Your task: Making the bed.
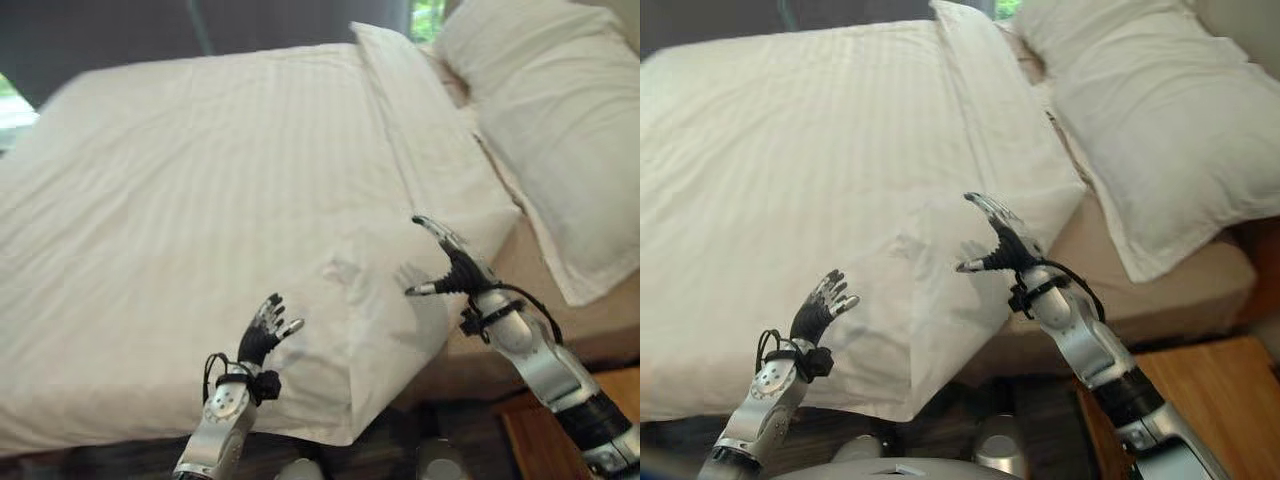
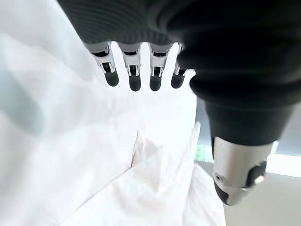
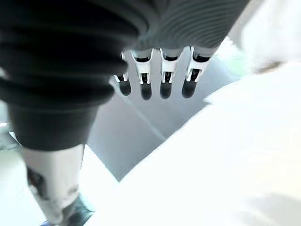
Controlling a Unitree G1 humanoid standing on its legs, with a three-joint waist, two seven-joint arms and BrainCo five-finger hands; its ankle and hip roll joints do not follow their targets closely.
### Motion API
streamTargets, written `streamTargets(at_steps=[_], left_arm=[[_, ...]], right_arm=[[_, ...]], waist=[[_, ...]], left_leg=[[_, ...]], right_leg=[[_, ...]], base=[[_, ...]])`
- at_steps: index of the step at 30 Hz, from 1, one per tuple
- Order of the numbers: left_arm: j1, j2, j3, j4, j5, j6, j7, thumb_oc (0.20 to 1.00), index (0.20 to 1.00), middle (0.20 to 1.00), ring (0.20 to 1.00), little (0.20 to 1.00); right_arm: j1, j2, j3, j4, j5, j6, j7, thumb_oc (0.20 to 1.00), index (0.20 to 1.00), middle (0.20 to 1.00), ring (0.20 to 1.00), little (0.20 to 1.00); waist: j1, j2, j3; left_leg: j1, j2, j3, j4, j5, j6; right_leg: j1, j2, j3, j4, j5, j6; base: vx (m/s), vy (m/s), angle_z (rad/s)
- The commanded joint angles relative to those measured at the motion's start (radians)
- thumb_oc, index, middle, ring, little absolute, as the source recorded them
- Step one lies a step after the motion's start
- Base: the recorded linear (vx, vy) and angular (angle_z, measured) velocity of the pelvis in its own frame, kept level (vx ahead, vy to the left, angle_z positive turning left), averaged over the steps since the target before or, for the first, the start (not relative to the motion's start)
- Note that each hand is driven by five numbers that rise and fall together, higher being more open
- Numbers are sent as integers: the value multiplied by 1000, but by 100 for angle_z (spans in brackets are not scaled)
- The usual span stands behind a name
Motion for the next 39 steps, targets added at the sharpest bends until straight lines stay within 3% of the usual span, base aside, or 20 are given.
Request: streamTargets(at_steps=[1,4,12,15,21,22,23,28,31,32,33,34,36,37,38,39], left_arm=[[-68,41,33,-26,-32,-45,-34,1000,1000,1000,1000,1000],[-65,36,35,-6,-88,-49,-43,1000,1000,1000,1000,1000],[-17,63,51,4,-191,-42,-102,1000,1000,1000,1000,1000],[-13,69,53,20,-197,-41,-106,1000,1000,1000,1000,1000],[-28,87,45,-4,-194,-46,-115,1000,1000,1000,1000,1000],[-28,87,45,-4,-194,-46,-115,1000,1000,1000,1000,1000],[-30,91,39,-13,-196,-49,-120,1000,1000,1000,1000,1000],[-29,96,21,-25,-205,-50,-128,1000,1000,1000,1000,1000],[-23,97,39,-28,-198,-47,-124,1000,1000,1000,1000,1000],[-9,90,59,-36,-200,-48,-115,1000,1000,1000,1000,1000],[-6,86,66,-34,-201,-47,-107,1000,1000,1000,1000,1000],[-8,72,74,-28,-213,-42,-109,1000,1000,1000,1000,1000],[-6,53,66,-17,-217,-35,-100,1000,1000,1000,1000,1000],[-7,53,65,-17,-217,-35,-100,1000,1000,1000,1000,1000],[9,55,50,-3,-184,-28,-88,1000,1000,1000,1000,1000],[10,56,49,-4,-183,-28,-88,1000,1000,1000,1000,1000]], right_arm=[[-89,44,6,20,-62,-20,-25,1000,1000,1000,1000,1000],[-219,71,65,189,-123,13,-69,1000,1000,1000,1000,1000],[-340,106,164,531,-202,58,-91,1000,1000,1000,1000,1000],[-342,111,177,594,-198,63,-91,1000,1000,1000,1000,1000],[-305,155,206,842,-170,90,-85,1000,1000,1000,1000,1000],[-307,157,206,847,-170,88,-87,282,282,282,282,282],[-298,160,198,908,-152,97,-90,200,200,200,200,200],[-333,133,185,884,-124,99,-103,200,200,200,200,200],[-308,108,166,768,-114,87,-103,200,200,200,200,200],[-262,73,137,651,-107,81,-97,200,200,200,200,200],[-240,64,124,611,-99,84,-94,200,200,200,200,200],[-180,23,74,519,-79,76,-85,200,200,200,200,200],[-126,6,43,473,-61,77,-83,200,200,200,200,200],[-124,5,41,470,-61,78,-82,200,200,200,200,200],[-26,1,-6,430,-54,74,-59,200,200,200,200,200],[-22,0,-9,426,-54,75,-57,200,200,200,200,200]], waist=[[-5,-88,-4],[16,-71,12],[55,-45,50],[60,-39,60],[58,2,90],[58,2,89],[54,18,95],[30,37,98],[12,32,89],[0,17,90],[0,5,93],[-8,-39,114],[-10,-77,117],[-11,-77,115],[-30,-94,101],[-29,-98,99]], left_leg=[[-14,30,1,31,29,-68],[-10,55,-15,27,49,-90],[-52,76,-46,21,68,-107],[-63,75,-54,21,71,-108],[-94,73,-73,17,81,-115],[-95,73,-73,17,81,-115],[-102,72,-73,16,86,-117],[-103,79,-66,10,89,-121],[-92,84,-49,16,85,-122],[-79,87,-41,48,84,-125],[-94,91,-50,111,62,-128],[-142,121,-60,371,-2,-154],[-141,117,-120,556,-55,-152],[-147,116,-122,557,-52,-150],[-82,62,-196,500,-149,-129],[-79,55,-193,488,-141,-126]], right_leg=[[132,-39,-123,-6,-135,-15],[180,-17,-175,-32,-145,-24],[170,1,-216,-35,-145,-28],[163,3,-216,-35,-143,-28],[129,-4,-216,-35,-132,-23],[127,-4,-216,-35,-131,-23],[118,-6,-214,-35,-129,-21],[102,-9,-198,-35,-122,-18],[101,-7,-183,-35,-121,-19],[107,-9,-165,-35,-123,-23],[111,-11,-153,-35,-123,-30],[109,-39,-146,-35,-104,-51],[107,-64,-153,-30,-77,-64],[104,-64,-155,-31,-73,-64],[87,-63,-169,-20,-58,-49],[86,-68,-168,-22,-54,-48]], base=[[136,-111,12],[91,-114,10],[-26,-46,18],[-60,-13,13],[-83,16,8],[-94,39,3],[-97,55,0],[-103,52,0],[-73,15,-15],[-43,-26,-30],[-233,-140,-33],[-256,-182,-32],[-210,-125,-40],[-121,20,-22],[-69,45,-9],[-108,78,13]])
